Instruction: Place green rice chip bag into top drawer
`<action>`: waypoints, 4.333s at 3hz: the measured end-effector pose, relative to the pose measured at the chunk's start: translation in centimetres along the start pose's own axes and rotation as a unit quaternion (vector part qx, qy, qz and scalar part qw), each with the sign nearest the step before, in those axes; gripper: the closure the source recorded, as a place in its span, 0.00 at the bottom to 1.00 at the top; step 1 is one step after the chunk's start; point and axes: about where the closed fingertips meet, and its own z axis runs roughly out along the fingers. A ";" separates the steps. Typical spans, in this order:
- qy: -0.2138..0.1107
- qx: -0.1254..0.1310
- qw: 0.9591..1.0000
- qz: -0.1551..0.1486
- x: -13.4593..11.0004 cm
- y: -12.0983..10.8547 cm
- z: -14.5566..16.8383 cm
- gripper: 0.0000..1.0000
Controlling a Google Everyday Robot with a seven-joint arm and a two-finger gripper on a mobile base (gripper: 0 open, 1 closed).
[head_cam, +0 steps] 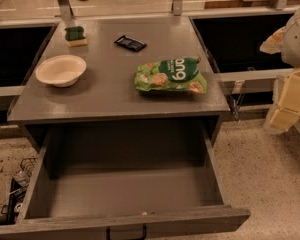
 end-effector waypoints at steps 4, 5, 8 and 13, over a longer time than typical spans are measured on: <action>-0.042 -0.020 0.995 -0.089 -10.8 -8.6 5.0 0.00; -0.054 -0.032 0.993 -0.096 -12.1 -9.5 6.8 0.00; -0.067 -0.057 0.993 -0.083 -12.8 -12.4 12.4 0.00; -0.089 -0.110 0.987 -0.079 -14.1 -14.1 20.2 0.00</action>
Offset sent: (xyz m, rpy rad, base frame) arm 0.0999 0.0499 0.0011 0.0101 -0.0093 0.1510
